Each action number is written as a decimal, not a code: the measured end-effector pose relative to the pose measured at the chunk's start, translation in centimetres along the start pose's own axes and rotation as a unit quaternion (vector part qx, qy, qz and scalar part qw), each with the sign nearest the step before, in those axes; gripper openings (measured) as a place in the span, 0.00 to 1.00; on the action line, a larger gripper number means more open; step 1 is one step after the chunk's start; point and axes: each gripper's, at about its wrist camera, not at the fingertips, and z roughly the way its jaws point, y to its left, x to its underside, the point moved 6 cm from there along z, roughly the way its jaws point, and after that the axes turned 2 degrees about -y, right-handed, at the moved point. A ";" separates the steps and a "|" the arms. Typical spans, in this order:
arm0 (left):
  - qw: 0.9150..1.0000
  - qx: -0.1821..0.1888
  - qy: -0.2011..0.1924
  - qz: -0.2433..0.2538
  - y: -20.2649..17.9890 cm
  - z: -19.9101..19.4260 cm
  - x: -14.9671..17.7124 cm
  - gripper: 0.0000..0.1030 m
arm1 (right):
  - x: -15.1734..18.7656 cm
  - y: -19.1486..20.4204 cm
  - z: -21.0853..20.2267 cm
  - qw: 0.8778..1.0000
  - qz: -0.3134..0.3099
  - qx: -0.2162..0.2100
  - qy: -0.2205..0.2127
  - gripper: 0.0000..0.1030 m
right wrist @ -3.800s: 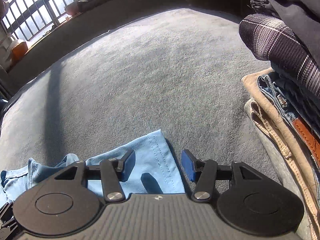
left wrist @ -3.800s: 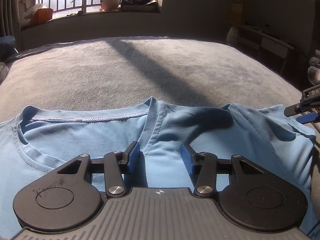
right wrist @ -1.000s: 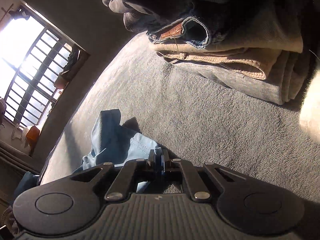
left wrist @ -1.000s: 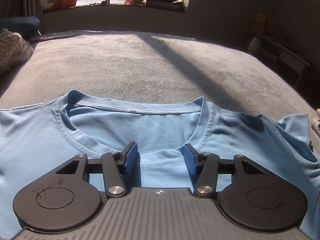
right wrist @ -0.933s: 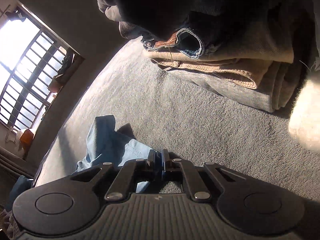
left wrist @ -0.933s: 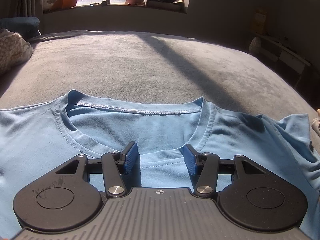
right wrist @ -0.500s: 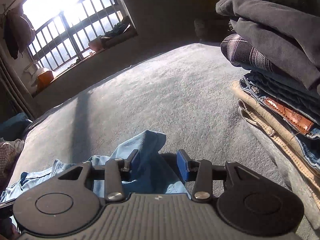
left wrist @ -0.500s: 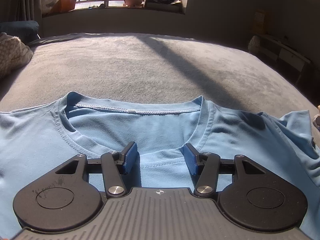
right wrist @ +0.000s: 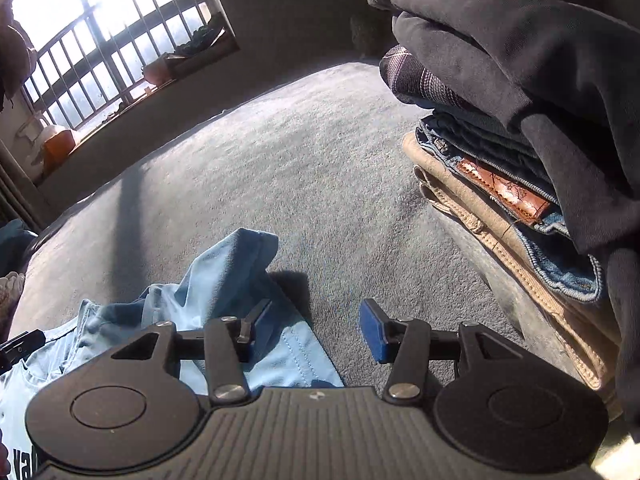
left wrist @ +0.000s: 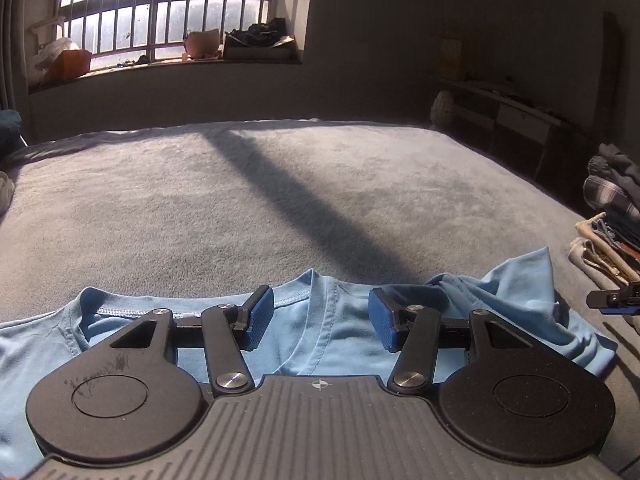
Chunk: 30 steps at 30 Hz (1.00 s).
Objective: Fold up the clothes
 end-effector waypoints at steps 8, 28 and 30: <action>0.982 0.113 0.103 0.112 -15.1 9.7 -3.5 0.71 | 1.5 -2.2 -0.9 0.997 0.054 -0.052 0.009 0.47; 0.982 0.144 0.093 0.082 -20.9 15.1 -4.8 0.01 | 4.9 -2.3 -4.2 0.997 0.034 -0.036 -0.063 0.03; 0.983 0.132 0.098 0.076 -21.0 15.9 -4.4 0.01 | 5.8 -2.0 -4.2 0.997 0.027 -0.025 -0.070 0.03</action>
